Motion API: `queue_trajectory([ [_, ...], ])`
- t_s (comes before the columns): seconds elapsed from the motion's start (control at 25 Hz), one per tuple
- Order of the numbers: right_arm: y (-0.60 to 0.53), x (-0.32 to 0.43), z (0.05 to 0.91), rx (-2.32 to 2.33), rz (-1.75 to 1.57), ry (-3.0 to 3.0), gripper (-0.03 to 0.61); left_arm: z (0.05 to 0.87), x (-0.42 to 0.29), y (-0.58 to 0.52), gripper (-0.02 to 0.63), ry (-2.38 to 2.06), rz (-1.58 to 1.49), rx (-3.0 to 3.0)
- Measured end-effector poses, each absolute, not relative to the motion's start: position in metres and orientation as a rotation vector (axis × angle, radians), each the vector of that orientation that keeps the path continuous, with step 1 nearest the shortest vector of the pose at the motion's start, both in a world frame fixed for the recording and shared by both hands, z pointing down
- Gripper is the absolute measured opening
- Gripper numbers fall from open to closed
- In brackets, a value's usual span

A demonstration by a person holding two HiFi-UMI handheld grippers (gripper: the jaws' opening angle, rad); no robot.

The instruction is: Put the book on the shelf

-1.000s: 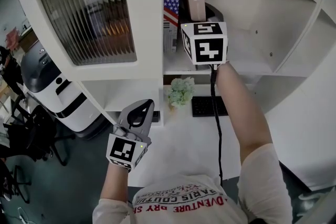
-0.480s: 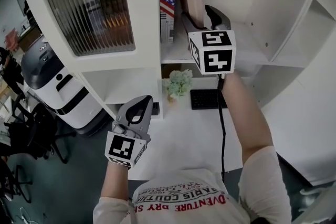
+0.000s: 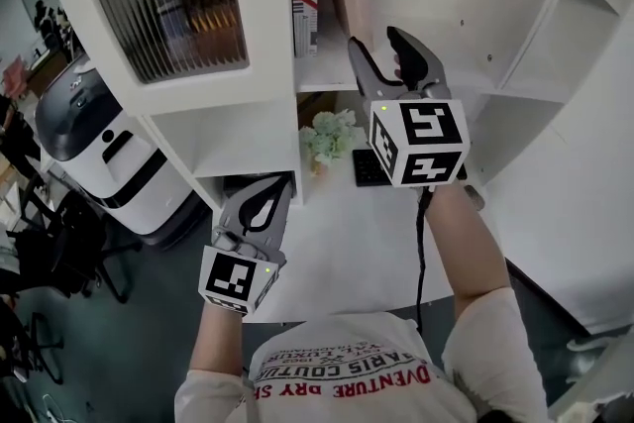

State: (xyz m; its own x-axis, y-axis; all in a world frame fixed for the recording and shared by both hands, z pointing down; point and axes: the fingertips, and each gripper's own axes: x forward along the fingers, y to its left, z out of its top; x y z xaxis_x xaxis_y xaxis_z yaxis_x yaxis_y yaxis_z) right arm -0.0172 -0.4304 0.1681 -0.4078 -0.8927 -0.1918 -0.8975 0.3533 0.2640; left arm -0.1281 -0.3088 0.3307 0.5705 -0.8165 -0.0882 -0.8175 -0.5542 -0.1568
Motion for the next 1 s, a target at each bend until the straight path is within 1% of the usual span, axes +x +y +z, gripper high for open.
queue_trajectory([
  [0.08,-0.417,-0.015,0.177,-1.698,0.502,2.569,0.160,0.330,-0.126,-0.303,0.005,1.366,0.011,-2.624],
  [0.16,-0.405,-0.013,0.192,-1.698,0.482,2.572,0.122,0.329,-0.124,-0.298,0.005,1.357,0.015,-2.629],
  [0.28,-0.388,-0.007,0.221,-1.722,0.442,2.573,0.032,0.328,-0.122,-0.288,0.005,1.349,0.019,-2.641],
  [0.36,-0.376,-0.002,0.244,-1.731,0.403,2.583,0.001,0.329,-0.123,-0.281,0.005,1.352,0.021,-2.649],
  [0.56,-0.348,0.002,0.293,-1.671,0.344,2.650,0.000,0.336,-0.128,-0.270,0.005,1.382,0.016,-2.669],
  [1.0,-0.296,-0.008,0.362,-1.563,0.385,2.782,0.000,0.358,-0.148,-0.266,0.005,1.469,0.001,-2.675],
])
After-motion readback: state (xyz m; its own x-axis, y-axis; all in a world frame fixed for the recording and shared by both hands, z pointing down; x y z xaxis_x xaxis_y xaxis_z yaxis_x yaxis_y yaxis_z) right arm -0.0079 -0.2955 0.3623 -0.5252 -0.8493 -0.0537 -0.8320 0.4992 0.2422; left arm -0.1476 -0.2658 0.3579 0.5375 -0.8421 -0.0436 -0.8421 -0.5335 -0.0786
